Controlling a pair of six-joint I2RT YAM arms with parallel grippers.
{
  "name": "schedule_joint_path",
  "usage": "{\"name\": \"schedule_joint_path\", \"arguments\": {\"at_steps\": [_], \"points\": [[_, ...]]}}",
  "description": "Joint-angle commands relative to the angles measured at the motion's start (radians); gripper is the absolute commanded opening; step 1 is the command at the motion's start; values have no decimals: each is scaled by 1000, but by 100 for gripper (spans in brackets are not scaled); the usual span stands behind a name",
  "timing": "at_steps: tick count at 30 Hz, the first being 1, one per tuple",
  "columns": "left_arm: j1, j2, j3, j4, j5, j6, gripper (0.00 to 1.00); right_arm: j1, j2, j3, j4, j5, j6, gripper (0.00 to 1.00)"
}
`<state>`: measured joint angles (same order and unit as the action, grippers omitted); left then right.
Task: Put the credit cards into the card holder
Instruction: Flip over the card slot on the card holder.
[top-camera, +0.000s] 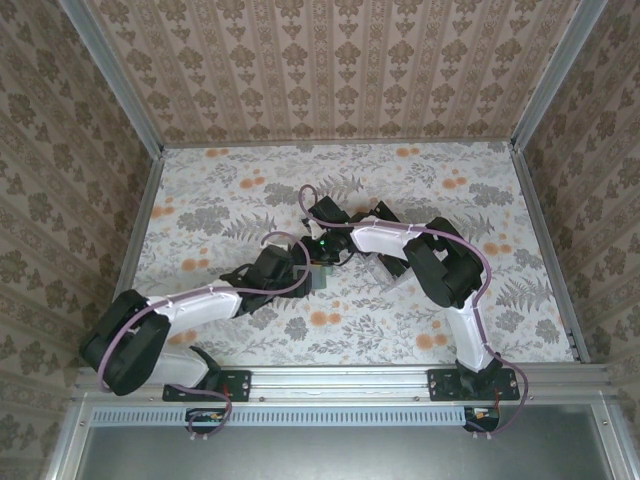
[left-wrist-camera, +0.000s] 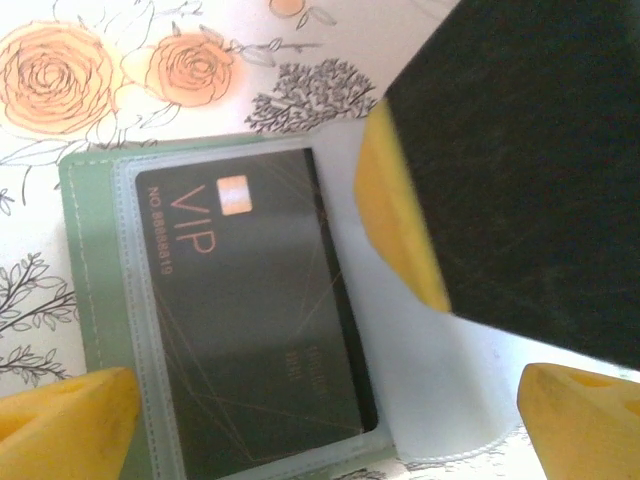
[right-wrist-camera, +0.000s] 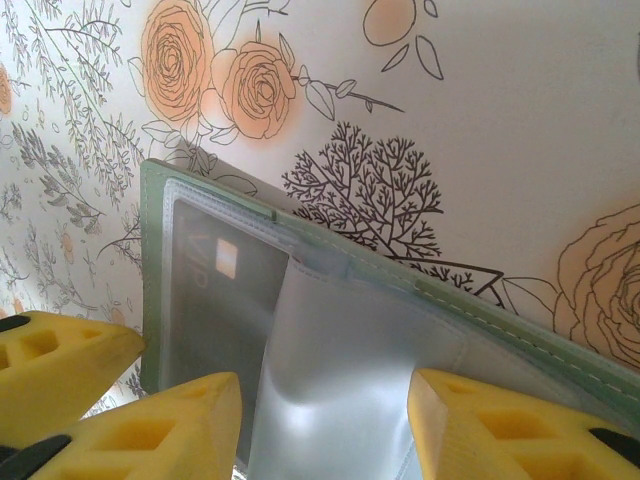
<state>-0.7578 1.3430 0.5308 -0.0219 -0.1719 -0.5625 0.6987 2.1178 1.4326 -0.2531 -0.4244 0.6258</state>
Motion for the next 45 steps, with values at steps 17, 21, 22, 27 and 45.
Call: {"name": "schedule_joint_path", "arguments": {"at_steps": [17, 21, 22, 27, 45], "points": [[-1, 59, -38, -16, -89, -46, 100, -1, -126, -81, -16, 24, 45, 51], [-2, 59, -47, -9, -91, -52, 100, 0, -140, -110, -11, 37, 48, 51], [-1, 59, -48, -8, -92, -52, 100, -1, -139, -117, -5, 38, 53, 51], [0, 59, -52, -4, -91, -54, 100, -1, -142, -145, 12, 36, 66, 51], [4, 29, -57, -5, -82, -54, 100, 7, -70, -122, 39, 6, 91, 51]]}}
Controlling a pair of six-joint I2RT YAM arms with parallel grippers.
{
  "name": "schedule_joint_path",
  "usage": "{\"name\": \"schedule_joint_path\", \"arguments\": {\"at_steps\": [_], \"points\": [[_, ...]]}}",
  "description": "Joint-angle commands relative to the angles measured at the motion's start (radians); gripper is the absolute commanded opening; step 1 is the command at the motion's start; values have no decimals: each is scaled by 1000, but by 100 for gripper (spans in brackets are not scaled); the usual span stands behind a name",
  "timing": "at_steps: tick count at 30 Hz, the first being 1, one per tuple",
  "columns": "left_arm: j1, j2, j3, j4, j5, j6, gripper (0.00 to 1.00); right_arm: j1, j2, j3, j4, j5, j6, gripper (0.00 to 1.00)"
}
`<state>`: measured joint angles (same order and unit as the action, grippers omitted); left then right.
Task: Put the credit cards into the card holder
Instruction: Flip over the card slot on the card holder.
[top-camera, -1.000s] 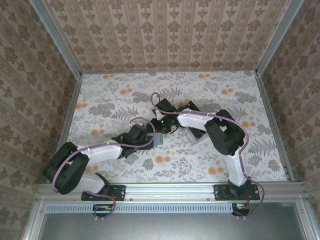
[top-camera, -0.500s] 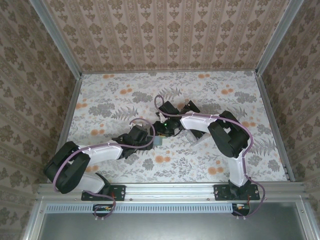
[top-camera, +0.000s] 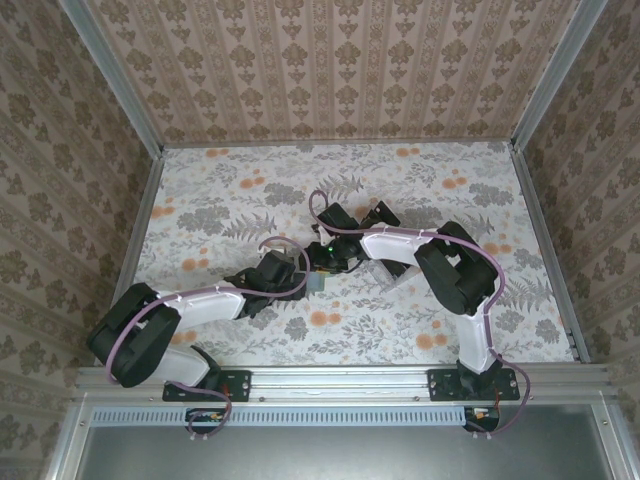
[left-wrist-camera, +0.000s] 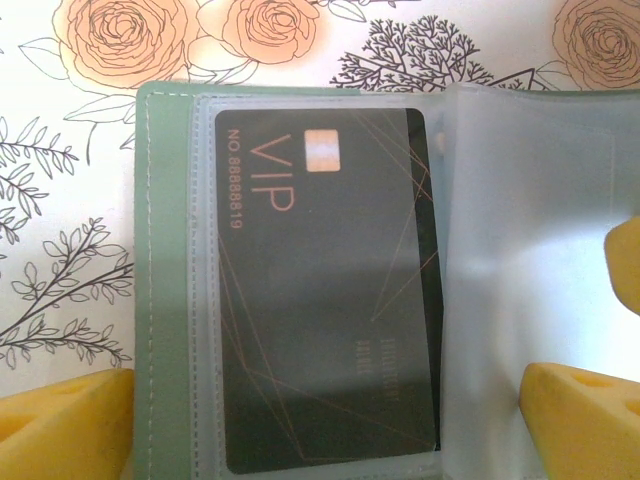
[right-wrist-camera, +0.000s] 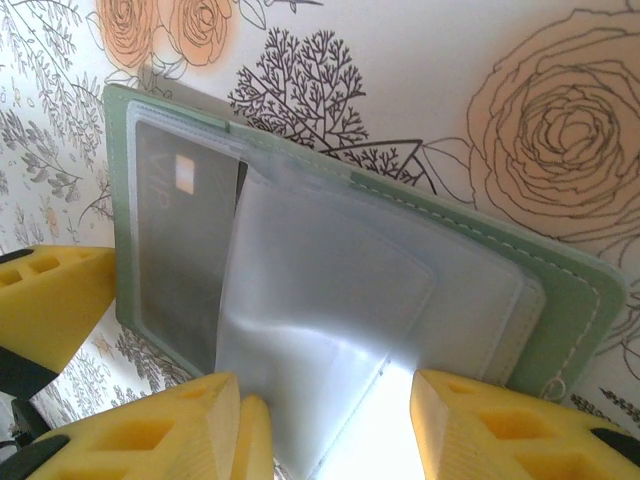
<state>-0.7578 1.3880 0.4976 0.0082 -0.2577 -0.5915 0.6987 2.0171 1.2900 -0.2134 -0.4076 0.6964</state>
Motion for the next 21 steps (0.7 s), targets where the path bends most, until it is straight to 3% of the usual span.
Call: {"name": "schedule_joint_path", "arguments": {"at_steps": [1, 21], "points": [[5, -24, -24, -37, 4, -24, 100, 7, 34, 24, 0, -12, 21, 51], [16, -201, -37, -95, 0, -14, 100, 8, 61, 34, 51, -62, 80, 51]]}}
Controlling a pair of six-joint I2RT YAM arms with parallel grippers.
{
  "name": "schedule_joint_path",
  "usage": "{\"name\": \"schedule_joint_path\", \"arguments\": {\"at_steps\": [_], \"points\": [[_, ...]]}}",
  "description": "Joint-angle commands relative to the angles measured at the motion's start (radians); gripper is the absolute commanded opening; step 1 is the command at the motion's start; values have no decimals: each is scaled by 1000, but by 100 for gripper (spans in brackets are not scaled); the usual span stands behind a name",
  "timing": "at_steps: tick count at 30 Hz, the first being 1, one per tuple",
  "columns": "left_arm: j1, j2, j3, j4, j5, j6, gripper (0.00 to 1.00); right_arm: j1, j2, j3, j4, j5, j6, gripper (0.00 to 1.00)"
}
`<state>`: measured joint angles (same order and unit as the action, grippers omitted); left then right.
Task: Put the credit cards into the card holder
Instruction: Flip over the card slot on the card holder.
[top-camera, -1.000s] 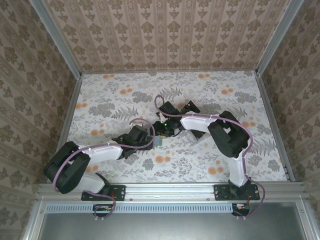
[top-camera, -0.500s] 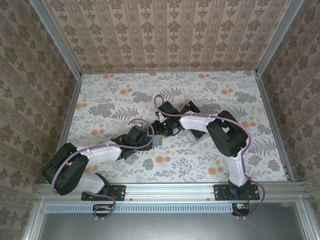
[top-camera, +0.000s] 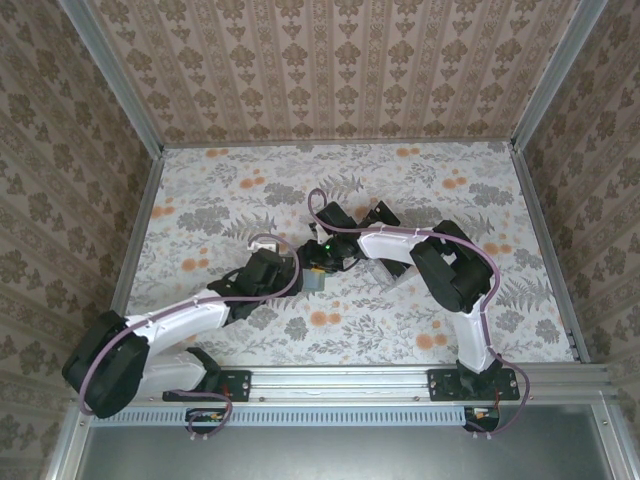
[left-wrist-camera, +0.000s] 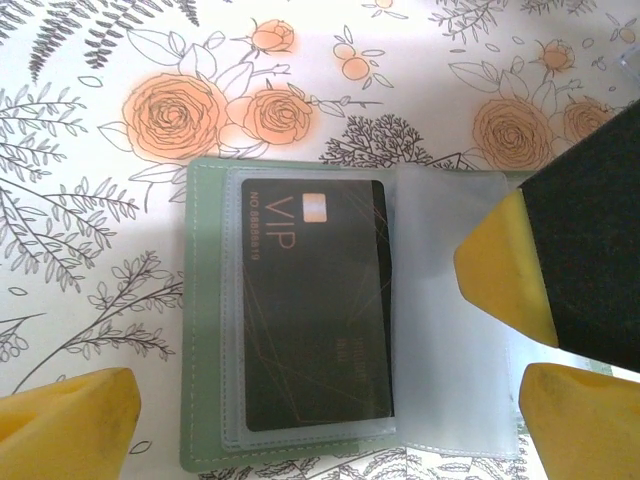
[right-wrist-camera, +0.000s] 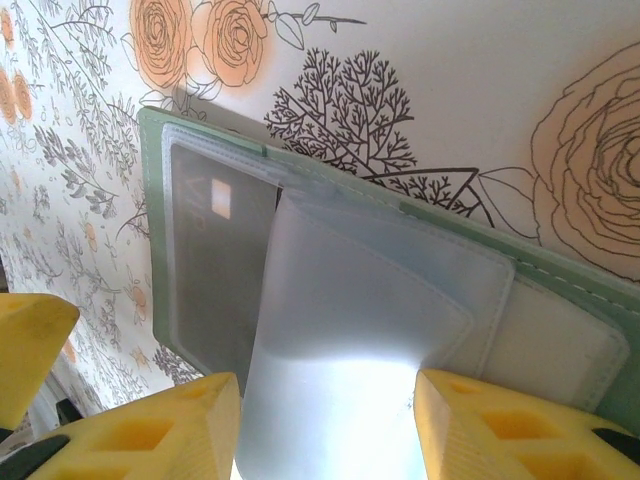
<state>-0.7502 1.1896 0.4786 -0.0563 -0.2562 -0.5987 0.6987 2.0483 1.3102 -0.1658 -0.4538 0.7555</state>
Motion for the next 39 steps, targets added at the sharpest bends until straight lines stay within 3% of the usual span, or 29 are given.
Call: {"name": "schedule_joint_path", "arguments": {"at_steps": [1, 8, 16, 28, 39], "points": [[8, 4, -19, -23, 5, -2, 100, 8, 30, 14, 3, -16, 21, 51], [9, 71, -13, 33, 40, 11, 100, 8, 34, 15, 5, -17, 27, 51], [9, 148, 1, 43, 7, -1, 100, 7, 27, 17, 3, -22, 24, 51], [9, 195, -30, 23, -49, -78, 100, 9, -102, -84, 57, 56, 78, 51], [8, 202, -44, 41, -46, -89, 100, 27, -90, -130, 115, 84, 133, 51]]}}
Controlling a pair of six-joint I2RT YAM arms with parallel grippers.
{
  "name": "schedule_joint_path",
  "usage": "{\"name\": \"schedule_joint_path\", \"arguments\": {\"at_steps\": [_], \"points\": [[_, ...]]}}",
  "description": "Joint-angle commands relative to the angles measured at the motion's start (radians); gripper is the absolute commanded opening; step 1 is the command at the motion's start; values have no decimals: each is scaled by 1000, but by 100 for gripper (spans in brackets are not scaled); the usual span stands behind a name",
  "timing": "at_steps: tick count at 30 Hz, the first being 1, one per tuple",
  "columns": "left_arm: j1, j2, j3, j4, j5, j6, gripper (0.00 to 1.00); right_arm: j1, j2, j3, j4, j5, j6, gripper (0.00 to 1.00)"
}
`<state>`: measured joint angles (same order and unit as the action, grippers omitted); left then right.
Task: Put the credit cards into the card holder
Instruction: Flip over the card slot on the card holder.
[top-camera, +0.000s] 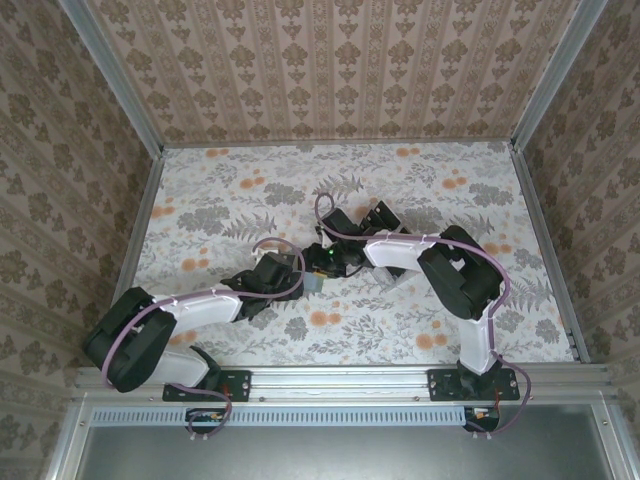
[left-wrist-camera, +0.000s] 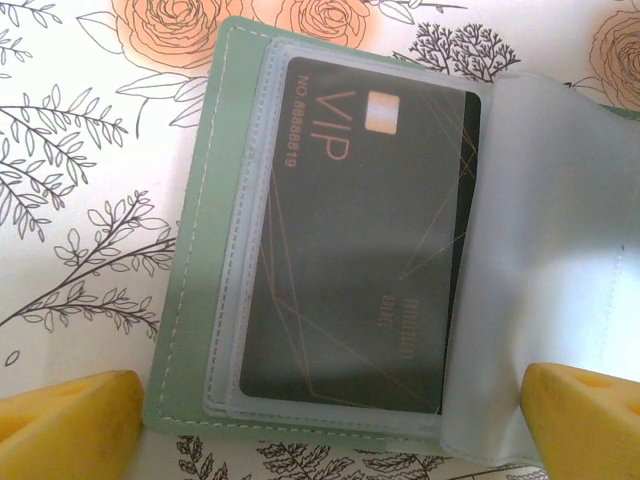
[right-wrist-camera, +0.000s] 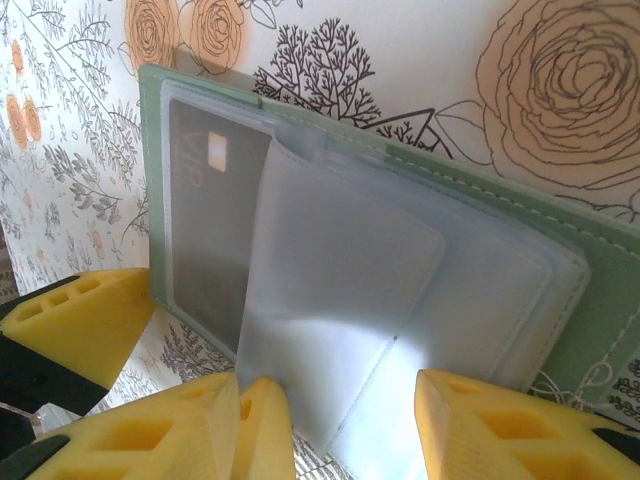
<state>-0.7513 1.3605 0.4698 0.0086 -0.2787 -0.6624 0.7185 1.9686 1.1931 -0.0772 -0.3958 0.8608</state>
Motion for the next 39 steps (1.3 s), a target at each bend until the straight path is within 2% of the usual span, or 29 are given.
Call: {"name": "schedule_joint_path", "arguments": {"at_steps": [1, 15, 32, 39], "points": [[9, 32, -36, -24, -24, -23, 100, 6, -5, -11, 27, 30, 28, 51], [10, 34, -52, -9, -16, -30, 100, -12, 59, 3, 53, 54, 65, 51], [11, 11, -54, -9, -11, -29, 100, -21, 92, 22, 189, -62, 122, 51], [12, 7, -46, -28, -26, -25, 100, -21, 98, 32, 186, -67, 127, 51]]}}
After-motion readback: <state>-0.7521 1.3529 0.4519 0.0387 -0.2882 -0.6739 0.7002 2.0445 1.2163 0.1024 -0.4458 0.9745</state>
